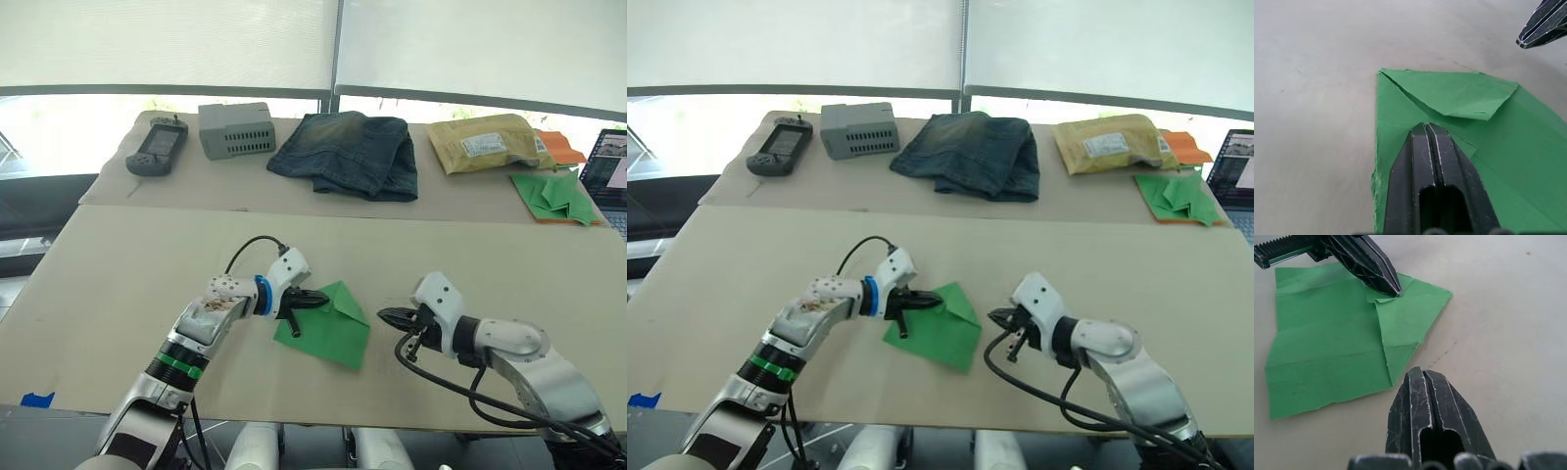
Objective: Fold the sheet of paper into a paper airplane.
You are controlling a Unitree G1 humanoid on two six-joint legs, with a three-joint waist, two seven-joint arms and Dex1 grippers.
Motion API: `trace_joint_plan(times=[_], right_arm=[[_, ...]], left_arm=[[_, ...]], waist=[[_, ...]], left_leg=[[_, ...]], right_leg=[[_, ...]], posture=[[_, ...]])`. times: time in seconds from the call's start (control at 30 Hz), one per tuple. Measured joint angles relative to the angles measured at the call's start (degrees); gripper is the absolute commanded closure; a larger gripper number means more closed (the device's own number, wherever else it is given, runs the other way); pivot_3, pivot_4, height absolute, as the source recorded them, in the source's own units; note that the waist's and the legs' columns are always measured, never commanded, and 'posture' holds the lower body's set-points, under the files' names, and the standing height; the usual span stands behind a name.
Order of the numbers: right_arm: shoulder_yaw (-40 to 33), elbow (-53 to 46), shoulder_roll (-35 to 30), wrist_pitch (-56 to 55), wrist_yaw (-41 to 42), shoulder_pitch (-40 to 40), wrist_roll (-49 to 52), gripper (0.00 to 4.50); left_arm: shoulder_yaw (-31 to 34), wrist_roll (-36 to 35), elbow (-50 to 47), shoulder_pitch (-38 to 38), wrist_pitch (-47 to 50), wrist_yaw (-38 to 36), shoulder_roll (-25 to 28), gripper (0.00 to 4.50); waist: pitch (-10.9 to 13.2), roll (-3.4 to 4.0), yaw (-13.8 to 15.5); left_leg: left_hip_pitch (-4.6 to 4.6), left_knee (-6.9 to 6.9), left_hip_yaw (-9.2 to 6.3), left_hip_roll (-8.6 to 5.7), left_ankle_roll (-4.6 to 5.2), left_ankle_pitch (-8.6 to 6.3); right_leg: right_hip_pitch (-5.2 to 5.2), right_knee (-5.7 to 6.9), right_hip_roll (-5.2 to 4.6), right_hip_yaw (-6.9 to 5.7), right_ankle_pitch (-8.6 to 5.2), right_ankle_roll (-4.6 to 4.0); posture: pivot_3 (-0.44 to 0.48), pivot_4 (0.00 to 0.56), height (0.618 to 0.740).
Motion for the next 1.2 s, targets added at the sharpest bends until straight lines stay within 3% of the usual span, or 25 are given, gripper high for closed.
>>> trace_joint_plan(times=[0.33,0.6,0.8,1.2], right_arm=[[2.3,1.2,-3.9,-4.9,1.1,2.0,-3.1,4.48],[9.5,17.4,-3.9,-26.7,3.2,-6.7,-13.9,4.48],[11.5,29.3,-2.1,-36.3,9.4,-14.7,-14.4,4.48],[13.5,40.0,3.2,-41.6,22.1,-22.0,-11.6,4.48]], left_arm=[[0.4,0.0,-0.3,0.5,0.0,0.3,0.0,4.50],[0.3,0.2,-0.4,0.7,0.0,0.4,-0.4,4.50],[0.3,0.3,-0.5,0.9,-0.1,0.6,-0.6,4.50],[0.3,0.5,-2.1,1.9,0.5,2.2,-1.1,4.50]], waist=[[0.0,0.00,-0.1],[0.0,0.00,-0.1],[0.0,0.00,-0.2],[0.0,0.01,-0.1]], left_leg=[[0.03,0.00,0.02,-0.01,0.00,0.00],[0.08,0.00,0.07,-0.02,0.00,0.00],[0.14,0.00,0.08,-0.02,0.00,0.00],[0.14,0.00,0.04,-0.01,0.00,0.00]], right_leg=[[0.01,0.00,0.03,0.00,0.00,0.00],[0.04,0.00,0.03,0.01,0.00,0.00],[0.10,0.02,0.04,0.03,0.01,-0.01],[0.09,0.07,0.02,0.04,0.03,-0.05]], posture=[[0.000,0.150,0.728],[0.000,0.150,0.728],[0.000,0.150,0.728],[0.000,0.150,0.728]])
